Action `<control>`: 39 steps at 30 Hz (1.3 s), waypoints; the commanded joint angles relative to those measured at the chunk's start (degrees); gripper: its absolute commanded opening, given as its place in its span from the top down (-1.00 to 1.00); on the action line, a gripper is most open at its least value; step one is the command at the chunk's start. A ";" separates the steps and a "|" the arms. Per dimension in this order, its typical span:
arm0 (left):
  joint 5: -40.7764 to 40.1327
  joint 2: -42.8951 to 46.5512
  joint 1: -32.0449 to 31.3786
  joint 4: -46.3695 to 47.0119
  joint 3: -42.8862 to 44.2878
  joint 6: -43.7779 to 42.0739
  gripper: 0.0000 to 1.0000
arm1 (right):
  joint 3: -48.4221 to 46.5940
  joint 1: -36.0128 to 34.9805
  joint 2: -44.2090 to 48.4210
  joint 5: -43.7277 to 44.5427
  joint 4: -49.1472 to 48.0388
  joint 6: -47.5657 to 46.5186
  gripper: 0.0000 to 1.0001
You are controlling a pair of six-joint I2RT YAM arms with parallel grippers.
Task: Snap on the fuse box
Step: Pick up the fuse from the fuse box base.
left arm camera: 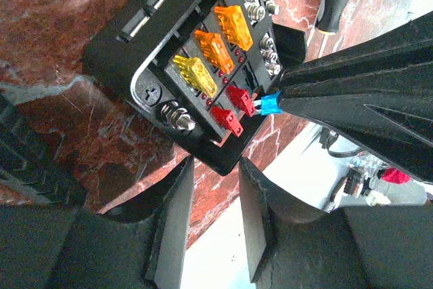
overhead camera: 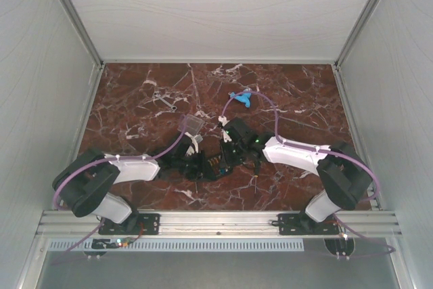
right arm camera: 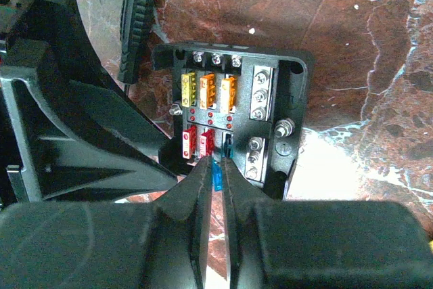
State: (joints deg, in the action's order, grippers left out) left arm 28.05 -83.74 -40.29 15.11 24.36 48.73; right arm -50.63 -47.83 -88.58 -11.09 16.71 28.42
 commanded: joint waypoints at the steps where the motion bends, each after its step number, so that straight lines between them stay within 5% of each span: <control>1: -0.02 -0.62 -0.28 1.50 2.45 0.49 0.34 | -1.39 -0.65 0.16 -0.56 -0.53 0.59 0.85; 28: -0.28 -0.33 -0.23 2.51 1.51 1.91 0.35 | -0.46 -2.61 -0.97 2.43 1.09 0.13 0.80; 39: -0.36 -1.07 -0.26 4.86 0.69 4.04 0.39 | -5.19 -2.49 -0.50 6.23 6.59 -4.17 1.00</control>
State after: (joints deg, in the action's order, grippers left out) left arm 27.97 -83.94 -40.29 15.88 24.45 50.96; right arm -51.81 -50.15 -89.84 -7.84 19.49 27.29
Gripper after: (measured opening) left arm 0.311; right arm 0.014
